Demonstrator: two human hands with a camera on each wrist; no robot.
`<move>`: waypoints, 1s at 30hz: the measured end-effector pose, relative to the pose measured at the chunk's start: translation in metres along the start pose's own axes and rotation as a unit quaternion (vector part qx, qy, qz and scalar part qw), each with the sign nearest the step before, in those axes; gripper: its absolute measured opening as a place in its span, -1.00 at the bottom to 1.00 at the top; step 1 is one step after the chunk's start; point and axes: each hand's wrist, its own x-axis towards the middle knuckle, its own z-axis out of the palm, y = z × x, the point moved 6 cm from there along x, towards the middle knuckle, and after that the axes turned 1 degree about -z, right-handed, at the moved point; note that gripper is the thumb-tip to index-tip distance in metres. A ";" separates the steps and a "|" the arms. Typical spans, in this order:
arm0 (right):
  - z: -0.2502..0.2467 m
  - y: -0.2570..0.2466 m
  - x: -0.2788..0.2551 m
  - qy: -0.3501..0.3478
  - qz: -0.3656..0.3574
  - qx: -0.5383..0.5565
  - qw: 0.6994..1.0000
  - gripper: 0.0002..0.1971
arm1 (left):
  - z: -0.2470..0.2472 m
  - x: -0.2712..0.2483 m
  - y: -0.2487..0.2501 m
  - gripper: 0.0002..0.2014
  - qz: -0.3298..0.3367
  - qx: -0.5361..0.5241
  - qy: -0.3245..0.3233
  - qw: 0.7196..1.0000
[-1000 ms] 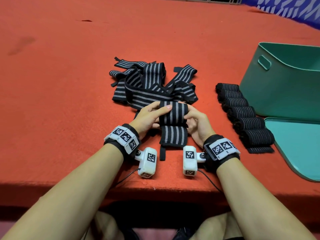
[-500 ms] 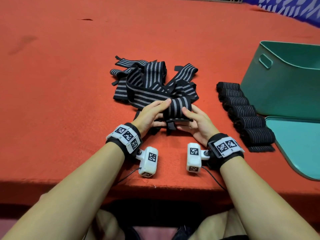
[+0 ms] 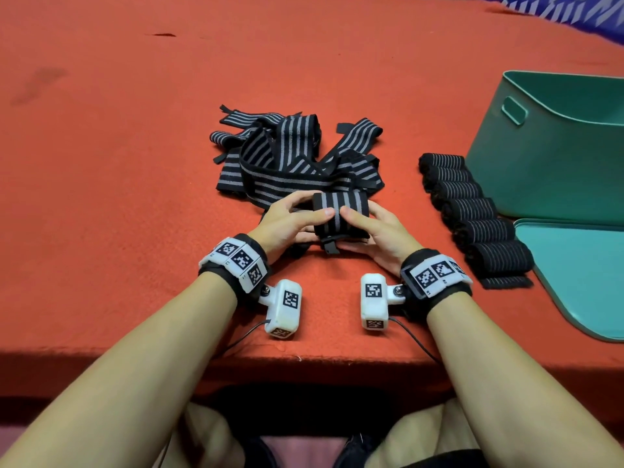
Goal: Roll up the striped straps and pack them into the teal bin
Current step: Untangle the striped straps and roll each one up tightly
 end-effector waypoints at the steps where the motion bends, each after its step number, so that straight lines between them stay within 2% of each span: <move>1: -0.002 0.001 0.001 -0.003 0.002 0.003 1.000 -0.54 | -0.001 0.000 0.000 -0.50 -0.002 0.005 0.001 1.000; 7: -0.006 0.001 0.001 0.005 -0.021 -0.031 0.999 -0.39 | 0.000 -0.002 0.000 -0.53 -0.024 0.055 -0.002 0.998; 11: -0.010 -0.010 -0.008 0.029 -0.016 -0.026 0.999 -0.40 | 0.012 -0.005 0.013 -0.62 -0.041 0.069 -0.022 0.997; 15: -0.020 -0.039 -0.014 0.062 -0.056 0.005 0.996 -0.53 | 0.036 0.005 0.049 -0.63 0.003 0.105 -0.034 0.994; 19: -0.039 -0.075 -0.005 0.083 -0.073 0.028 0.993 -0.65 | 0.064 0.036 0.082 -0.57 0.044 0.127 -0.015 0.991; 23: -0.074 -0.097 0.011 0.139 -0.053 0.027 0.988 -0.81 | 0.094 0.076 0.086 -0.56 0.045 0.139 0.005 0.989; 26: -0.097 -0.105 0.031 0.186 -0.047 -0.006 0.981 -0.79 | 0.109 0.113 0.076 -0.52 0.025 0.117 0.049 0.992; 30: -0.126 -0.116 0.066 0.267 -0.054 -0.079 0.959 -0.67 | 0.115 0.167 0.059 -0.42 -0.004 0.076 0.095 0.993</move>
